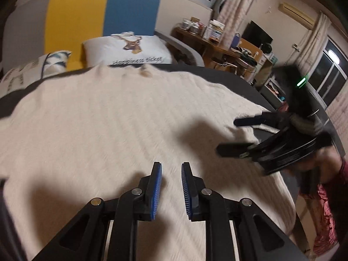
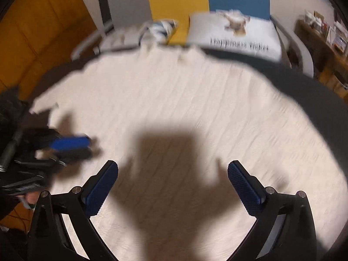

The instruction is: Fold clothes

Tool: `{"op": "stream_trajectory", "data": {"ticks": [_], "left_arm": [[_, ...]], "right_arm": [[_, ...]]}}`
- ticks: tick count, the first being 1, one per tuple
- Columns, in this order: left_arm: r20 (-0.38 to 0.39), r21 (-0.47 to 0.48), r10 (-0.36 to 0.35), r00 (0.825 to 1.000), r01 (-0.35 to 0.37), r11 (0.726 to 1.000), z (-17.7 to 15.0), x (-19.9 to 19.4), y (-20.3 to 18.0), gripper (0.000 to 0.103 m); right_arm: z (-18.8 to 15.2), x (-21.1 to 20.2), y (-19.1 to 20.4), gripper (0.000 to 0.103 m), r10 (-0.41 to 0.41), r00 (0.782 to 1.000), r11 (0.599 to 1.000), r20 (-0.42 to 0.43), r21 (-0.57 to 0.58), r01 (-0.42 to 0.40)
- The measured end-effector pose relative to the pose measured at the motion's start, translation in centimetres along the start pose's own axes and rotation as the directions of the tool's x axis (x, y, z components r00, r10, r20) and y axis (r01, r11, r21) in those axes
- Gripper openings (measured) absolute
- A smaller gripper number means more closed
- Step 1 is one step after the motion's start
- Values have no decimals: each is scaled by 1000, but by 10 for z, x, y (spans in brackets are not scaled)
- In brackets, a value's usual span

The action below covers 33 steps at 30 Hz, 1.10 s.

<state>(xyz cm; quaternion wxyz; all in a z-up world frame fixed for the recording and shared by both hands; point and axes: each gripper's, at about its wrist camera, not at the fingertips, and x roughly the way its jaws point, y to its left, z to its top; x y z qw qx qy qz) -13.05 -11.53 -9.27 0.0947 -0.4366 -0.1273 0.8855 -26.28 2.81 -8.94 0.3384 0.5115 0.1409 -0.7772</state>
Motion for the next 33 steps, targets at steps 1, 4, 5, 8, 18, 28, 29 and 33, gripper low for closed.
{"op": "stream_trajectory", "data": {"ticks": [1, 4, 5, 8, 18, 28, 29, 33], "left_arm": [[0, -11, 4, 1000, -4, 1000, -4, -3, 3, 18], [14, -33, 28, 1000, -27, 999, -20, -21, 7, 18], [17, -43, 26, 1000, -25, 999, -26, -26, 8, 18], [30, -45, 47, 998, -46, 998, -43, -40, 10, 18], [14, -80, 123, 992, -121, 989, -79, -49, 17, 18], [31, -140, 198, 980, -192, 971, -103, -62, 32, 19], [36, -147, 198, 979, -191, 971, -103, -61, 32, 19], [61, -166, 212, 975, -200, 966, -102, -70, 28, 19]], "right_arm": [[-7, 9, 1, 103, -39, 999, 999, -15, 8, 40], [-21, 9, 4, 103, -102, 995, 993, 7, 54, 102], [-26, 2, 3, 103, -109, 994, 990, 7, 95, 107], [-52, -27, 7, 103, -34, 998, 983, 57, 185, 23], [-142, -69, 12, 103, -4, 998, 975, 64, 222, -10], [-208, -86, 39, 103, 174, 958, 932, 228, 277, -235], [-209, -83, 39, 103, 173, 955, 928, 240, 285, -239], [-205, -92, 31, 103, 172, 955, 919, 242, 309, -244]]}}
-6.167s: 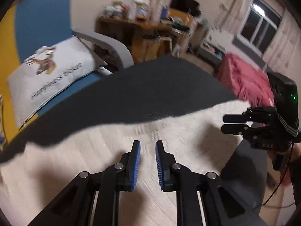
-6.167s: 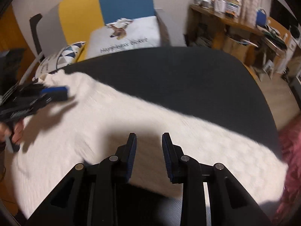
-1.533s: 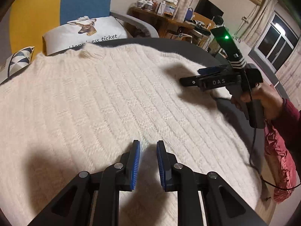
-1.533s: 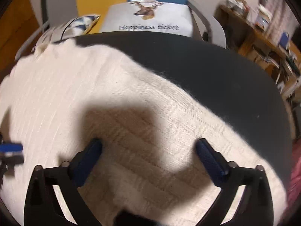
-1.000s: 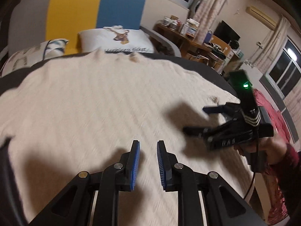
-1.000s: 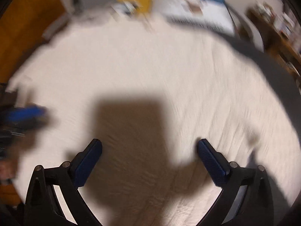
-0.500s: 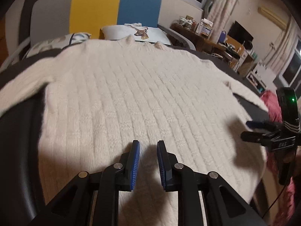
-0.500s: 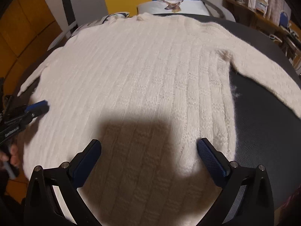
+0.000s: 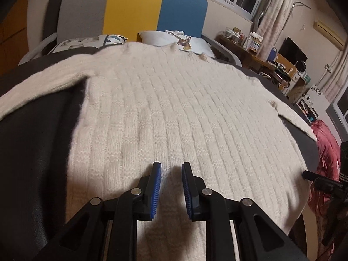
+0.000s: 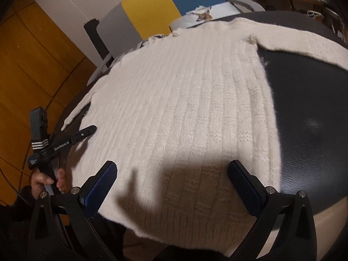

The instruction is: Fold clothes

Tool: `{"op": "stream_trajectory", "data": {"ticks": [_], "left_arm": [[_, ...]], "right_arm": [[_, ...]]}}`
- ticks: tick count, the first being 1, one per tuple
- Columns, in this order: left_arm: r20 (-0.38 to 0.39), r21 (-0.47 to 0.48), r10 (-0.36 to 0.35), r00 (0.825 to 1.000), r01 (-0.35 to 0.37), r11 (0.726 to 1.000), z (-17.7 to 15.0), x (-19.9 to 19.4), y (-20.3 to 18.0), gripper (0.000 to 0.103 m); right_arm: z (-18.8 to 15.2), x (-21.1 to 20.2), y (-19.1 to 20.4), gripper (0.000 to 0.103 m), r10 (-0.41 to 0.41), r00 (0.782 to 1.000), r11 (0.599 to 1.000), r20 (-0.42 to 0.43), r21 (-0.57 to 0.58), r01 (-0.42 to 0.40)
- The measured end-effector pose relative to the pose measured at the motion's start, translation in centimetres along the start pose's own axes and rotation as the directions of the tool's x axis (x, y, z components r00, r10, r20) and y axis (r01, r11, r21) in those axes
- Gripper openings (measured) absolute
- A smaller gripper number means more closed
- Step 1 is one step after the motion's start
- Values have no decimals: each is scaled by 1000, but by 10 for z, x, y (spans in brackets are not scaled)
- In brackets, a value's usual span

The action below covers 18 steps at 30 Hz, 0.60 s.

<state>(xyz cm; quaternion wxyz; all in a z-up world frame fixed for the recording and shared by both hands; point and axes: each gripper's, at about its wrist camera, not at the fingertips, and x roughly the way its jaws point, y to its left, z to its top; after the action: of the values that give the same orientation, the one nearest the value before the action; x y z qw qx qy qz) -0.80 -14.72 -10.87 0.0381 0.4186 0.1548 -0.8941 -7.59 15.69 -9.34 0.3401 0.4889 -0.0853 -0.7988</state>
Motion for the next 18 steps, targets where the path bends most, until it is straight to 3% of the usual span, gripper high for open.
{"op": "stream_trajectory", "data": {"ticks": [2, 5, 8, 10, 12, 14, 16, 18], "left_arm": [[7, 0, 21, 1000, -21, 1000, -3, -3, 1, 19], [3, -17, 21, 1000, -21, 1000, -12, -4, 8, 19], [-2, -26, 31, 1000, -31, 999, -15, -4, 8, 20], [-9, 10, 52, 999, -52, 999, -16, -2, 0, 23], [-18, 90, 84, 996, -82, 993, -17, -3, -12, 23], [-20, 85, 59, 998, -57, 995, -14, -10, -12, 23], [17, 34, 2, 1000, -3, 999, -8, -23, -5, 23], [42, 32, 7, 999, -8, 999, -1, -25, 1, 23]], "right_arm": [[1, -14, -2, 103, -17, 999, 1000, 38, 5, 17], [-6, -23, -1, 103, 27, 999, 1000, 21, -12, -27], [-8, -12, -8, 103, 12, 1000, 1000, 4, 11, -12], [-5, 3, -13, 103, -57, 998, 998, 3, 12, 56], [-1, 16, -7, 103, -161, 987, 984, 11, -70, 162], [2, 25, 1, 103, -238, 971, 961, -18, -152, 232], [5, 27, 9, 103, -256, 964, 950, -66, -203, 238], [13, 21, 18, 103, -211, 975, 956, -64, -220, 192]]}}
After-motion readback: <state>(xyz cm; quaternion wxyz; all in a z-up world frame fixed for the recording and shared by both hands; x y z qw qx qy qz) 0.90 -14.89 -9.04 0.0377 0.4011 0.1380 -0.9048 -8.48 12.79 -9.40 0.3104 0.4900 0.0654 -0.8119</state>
